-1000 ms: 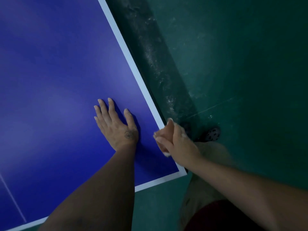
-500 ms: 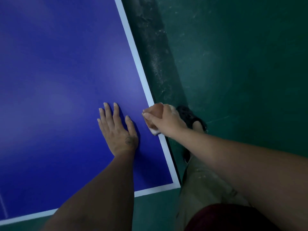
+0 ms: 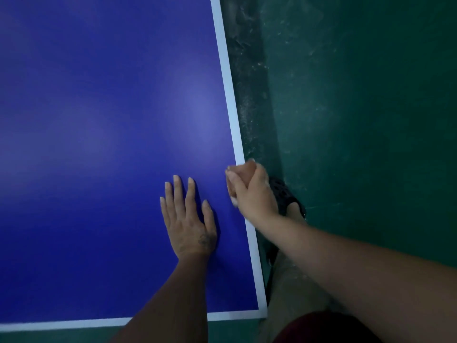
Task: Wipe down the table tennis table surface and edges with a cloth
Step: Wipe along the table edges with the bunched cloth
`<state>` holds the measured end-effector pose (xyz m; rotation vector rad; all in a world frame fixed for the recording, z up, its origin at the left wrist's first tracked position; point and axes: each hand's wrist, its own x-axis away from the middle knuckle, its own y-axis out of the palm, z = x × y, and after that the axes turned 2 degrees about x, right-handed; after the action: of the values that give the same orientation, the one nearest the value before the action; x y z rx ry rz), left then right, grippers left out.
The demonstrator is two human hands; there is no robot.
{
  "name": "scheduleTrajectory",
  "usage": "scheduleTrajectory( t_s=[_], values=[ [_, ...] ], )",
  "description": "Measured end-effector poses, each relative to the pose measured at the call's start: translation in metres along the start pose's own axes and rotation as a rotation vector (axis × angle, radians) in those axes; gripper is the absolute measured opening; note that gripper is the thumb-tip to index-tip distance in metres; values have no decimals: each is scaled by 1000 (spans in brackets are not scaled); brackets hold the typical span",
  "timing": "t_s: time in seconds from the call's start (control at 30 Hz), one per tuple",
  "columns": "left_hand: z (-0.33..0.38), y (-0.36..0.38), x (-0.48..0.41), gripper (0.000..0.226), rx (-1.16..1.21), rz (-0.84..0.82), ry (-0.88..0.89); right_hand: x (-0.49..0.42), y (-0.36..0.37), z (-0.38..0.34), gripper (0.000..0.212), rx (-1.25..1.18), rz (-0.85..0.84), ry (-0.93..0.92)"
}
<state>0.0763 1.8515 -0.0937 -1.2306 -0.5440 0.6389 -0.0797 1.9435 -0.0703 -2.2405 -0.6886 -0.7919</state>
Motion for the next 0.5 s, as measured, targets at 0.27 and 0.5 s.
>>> scheduleTrajectory(
  t_s=[0.27, 0.5],
  values=[
    [-3, 4, 0, 61, 10, -16, -9, -36, -13, -40, 81, 94, 10, -40],
    [-2, 3, -3, 63, 9, -44, -23, 5, -4, -15, 77, 138, -33, 61]
  ],
)
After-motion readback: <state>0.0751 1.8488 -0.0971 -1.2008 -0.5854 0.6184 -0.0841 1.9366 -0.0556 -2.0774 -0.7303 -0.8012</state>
